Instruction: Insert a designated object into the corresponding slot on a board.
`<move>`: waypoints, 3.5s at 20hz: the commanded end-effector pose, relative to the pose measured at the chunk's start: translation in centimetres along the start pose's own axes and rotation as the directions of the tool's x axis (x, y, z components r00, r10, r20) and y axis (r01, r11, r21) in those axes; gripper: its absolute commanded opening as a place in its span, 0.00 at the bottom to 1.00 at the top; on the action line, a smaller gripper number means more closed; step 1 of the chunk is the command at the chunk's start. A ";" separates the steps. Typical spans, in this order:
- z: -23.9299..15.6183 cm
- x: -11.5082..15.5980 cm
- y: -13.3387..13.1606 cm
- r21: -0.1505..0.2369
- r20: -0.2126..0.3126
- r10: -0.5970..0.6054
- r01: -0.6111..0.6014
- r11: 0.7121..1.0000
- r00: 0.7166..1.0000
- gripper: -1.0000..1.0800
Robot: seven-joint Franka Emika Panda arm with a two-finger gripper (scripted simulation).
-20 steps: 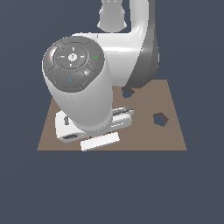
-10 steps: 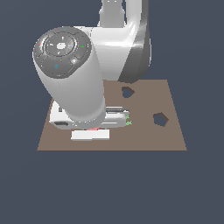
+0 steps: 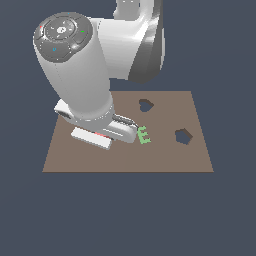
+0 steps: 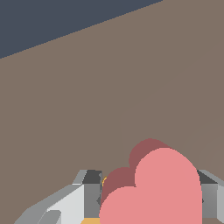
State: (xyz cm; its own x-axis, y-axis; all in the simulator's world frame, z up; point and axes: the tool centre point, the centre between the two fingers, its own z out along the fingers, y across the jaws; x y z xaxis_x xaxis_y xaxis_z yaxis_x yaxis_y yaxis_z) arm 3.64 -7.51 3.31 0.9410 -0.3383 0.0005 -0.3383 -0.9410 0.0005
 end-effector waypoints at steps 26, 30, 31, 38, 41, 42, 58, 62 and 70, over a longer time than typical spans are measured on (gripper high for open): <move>-0.4 -11.5 -0.2 0.001 0.000 0.900 -0.900 0.436 0.436 0.00; -0.5 -12.7 -1.1 0.001 0.000 0.953 -0.953 0.304 0.304 0.00; -0.5 -13.0 -1.4 0.001 0.001 0.963 -0.963 0.271 0.271 0.00; -0.6 -14.6 -3.5 0.001 0.001 0.999 -0.999 0.036 0.036 0.00; -0.6 -15.1 -4.5 0.000 0.001 0.998 -0.998 -0.060 -0.060 0.00; -0.6 -15.3 -4.8 0.000 0.001 0.996 -0.996 -0.089 -0.089 0.00; -0.7 -15.9 -8.2 0.000 0.002 0.922 -0.922 -0.387 -0.387 0.00; -0.7 -15.9 -8.6 -0.001 0.002 0.910 -0.910 -0.415 -0.415 0.00; -0.6 -15.9 -8.7 -0.001 0.001 0.905 -0.905 -0.425 -0.425 0.00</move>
State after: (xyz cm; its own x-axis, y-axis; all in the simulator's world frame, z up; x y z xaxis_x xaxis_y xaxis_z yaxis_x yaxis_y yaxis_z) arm -8.38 6.08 3.97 -0.7053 -0.7089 -0.0012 -0.7089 0.7053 0.0002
